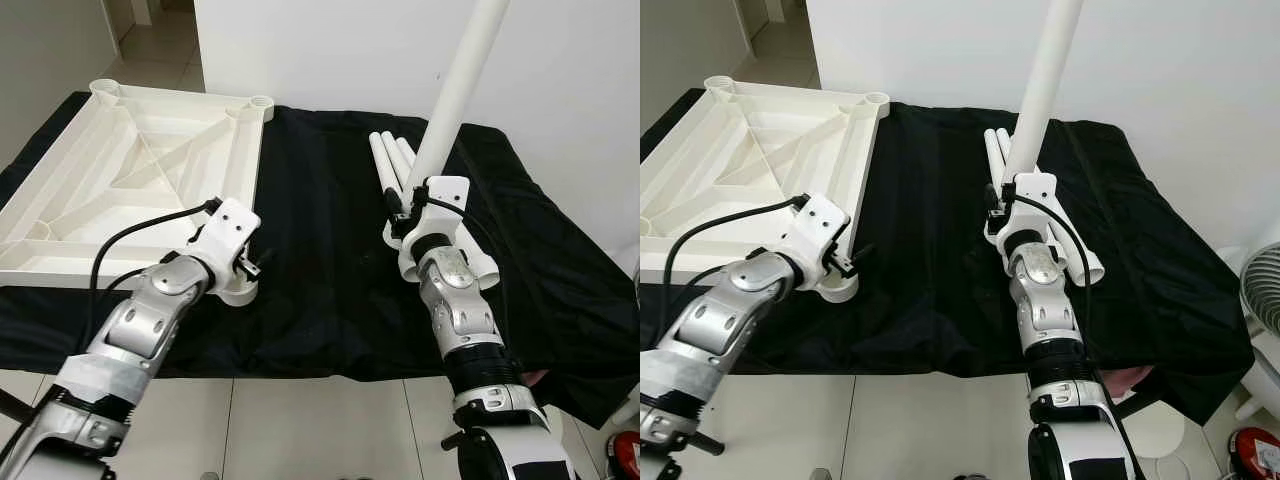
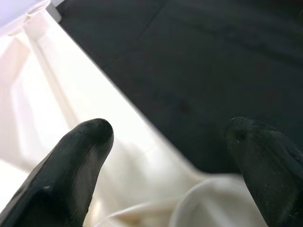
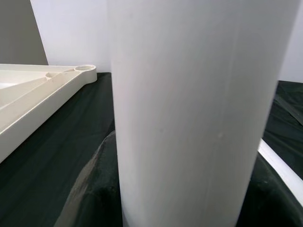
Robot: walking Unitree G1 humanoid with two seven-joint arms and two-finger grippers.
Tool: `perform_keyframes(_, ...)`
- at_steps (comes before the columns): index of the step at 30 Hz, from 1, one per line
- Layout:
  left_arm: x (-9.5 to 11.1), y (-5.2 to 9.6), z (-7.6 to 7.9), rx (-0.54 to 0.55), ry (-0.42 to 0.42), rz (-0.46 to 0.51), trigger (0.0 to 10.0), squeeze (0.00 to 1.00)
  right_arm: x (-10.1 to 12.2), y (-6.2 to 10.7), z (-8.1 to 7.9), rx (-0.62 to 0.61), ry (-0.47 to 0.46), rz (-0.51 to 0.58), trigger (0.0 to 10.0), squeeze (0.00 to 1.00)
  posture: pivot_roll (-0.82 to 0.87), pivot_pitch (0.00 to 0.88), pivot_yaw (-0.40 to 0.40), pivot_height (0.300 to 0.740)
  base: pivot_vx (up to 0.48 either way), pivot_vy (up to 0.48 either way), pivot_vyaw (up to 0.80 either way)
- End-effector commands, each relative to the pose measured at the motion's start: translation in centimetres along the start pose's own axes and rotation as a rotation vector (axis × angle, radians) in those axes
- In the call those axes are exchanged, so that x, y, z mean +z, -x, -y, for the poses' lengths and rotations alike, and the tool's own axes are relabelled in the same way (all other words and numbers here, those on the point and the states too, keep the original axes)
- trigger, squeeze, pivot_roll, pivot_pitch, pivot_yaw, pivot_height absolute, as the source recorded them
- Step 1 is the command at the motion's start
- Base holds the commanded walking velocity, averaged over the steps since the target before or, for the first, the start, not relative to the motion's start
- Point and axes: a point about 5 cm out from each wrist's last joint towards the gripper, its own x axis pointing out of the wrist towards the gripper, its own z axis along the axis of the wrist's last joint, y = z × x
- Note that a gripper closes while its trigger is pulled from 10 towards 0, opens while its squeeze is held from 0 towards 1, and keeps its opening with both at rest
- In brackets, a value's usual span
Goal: Building children table
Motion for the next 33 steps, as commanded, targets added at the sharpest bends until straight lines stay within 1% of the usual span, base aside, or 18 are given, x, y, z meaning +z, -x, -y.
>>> perform_keyframes(1,-0.9,0.2,0.0,-0.007,-0.051,-0.038,10.0,0.00,-0.1,0.1,0.4,-0.013,0.013,0.000,10.0,0.00,0.10,0.039,-0.070,0.740,0.000,0.000,0.00)
perform_keyframes(3,-1.0,0.3,-0.1,-0.007,-0.053,-0.038,10.0,0.00,-0.1,0.1,0.5,-0.013,0.015,0.000,10.0,0.00,0.10,0.039,-0.070,0.740,0.000,0.000,0.00)
perform_keyframes(4,-1.2,0.7,-0.5,-0.004,-0.059,-0.044,10.0,0.00,-0.1,0.1,0.5,-0.014,0.017,0.001,10.0,0.00,0.10,0.041,-0.071,0.740,0.000,0.000,0.00)
perform_keyframes(7,-1.3,0.8,-0.6,-0.004,-0.064,-0.049,10.0,0.00,-0.1,0.1,0.6,-0.015,0.017,0.002,10.0,0.00,0.10,0.041,-0.072,0.740,0.000,0.000,0.00)
perform_keyframes(9,-1.8,1.4,-1.3,0.008,-0.090,-0.074,10.0,0.00,-0.1,0.2,0.7,-0.017,0.020,0.000,10.0,0.00,0.10,0.047,-0.076,0.740,0.000,0.000,0.00)
perform_keyframes(14,-1.9,1.7,-1.6,0.000,-0.109,-0.076,10.0,0.00,-0.2,0.2,0.7,-0.016,0.023,-0.003,10.0,0.00,0.10,0.049,-0.080,0.740,0.000,0.000,0.00)
perform_keyframes(17,-2.0,1.8,-1.1,-0.045,-0.139,-0.076,10.0,0.00,-0.1,0.1,0.7,-0.012,0.029,-0.004,10.0,0.00,0.10,0.052,-0.082,0.740,0.000,0.000,0.00)
perform_keyframes(19,-2.0,1.8,-1.1,-0.045,-0.139,-0.076,10.0,0.00,-0.1,0.1,0.7,-0.012,0.029,-0.004,10.0,0.00,0.10,0.052,-0.082,0.740,0.000,0.000,0.00)
perform_keyframes(20,-2.0,1.7,-0.6,-0.069,-0.157,-0.073,10.0,0.00,-0.1,0.0,0.7,-0.011,0.032,-0.003,10.0,0.00,0.10,0.052,-0.082,0.740,0.000,0.000,0.00)
perform_keyframes(21,-2.0,1.7,-0.6,-0.069,-0.157,-0.073,10.0,0.00,-0.1,0.0,0.7,-0.011,0.032,-0.003,10.0,0.00,0.10,0.052,-0.082,0.740,0.000,0.000,0.00)
perform_keyframes(23,-1.9,1.6,0.4,-0.134,-0.193,-0.061,10.0,0.00,0.0,-0.1,0.8,-0.012,0.039,-0.001,10.0,0.00,0.09,0.051,-0.082,0.740,0.000,0.000,0.00)
perform_keyframes(24,-1.9,1.6,0.4,-0.134,-0.193,-0.061,10.0,0.00,0.0,-0.1,0.8,-0.012,0.039,-0.001,10.0,0.00,0.09,0.051,-0.082,0.740,0.000,0.000,0.00)
perform_keyframes(26,-1.7,1.5,0.9,-0.186,-0.215,-0.055,10.0,0.00,0.1,-0.1,0.9,-0.013,0.042,0.000,10.0,0.00,0.09,0.050,-0.081,0.740,0.000,0.000,0.00)
perform_keyframes(28,-1.7,1.6,1.1,-0.204,-0.223,-0.055,10.0,0.00,0.1,-0.1,0.9,-0.014,0.043,0.000,10.0,0.00,0.09,0.050,-0.081,0.740,0.000,0.000,0.00)
perform_keyframes(29,-1.7,1.5,1.2,-0.228,-0.243,-0.054,10.0,0.00,0.1,-0.1,0.9,-0.014,0.044,0.000,10.0,0.00,0.09,0.052,-0.081,0.740,0.000,0.000,0.00)
perform_keyframes(33,-1.3,0.6,1.5,-0.262,-0.316,-0.060,10.0,0.00,0.1,-0.2,0.8,-0.013,0.045,0.002,10.0,0.00,0.09,0.049,-0.075,0.740,0.000,0.000,0.00)
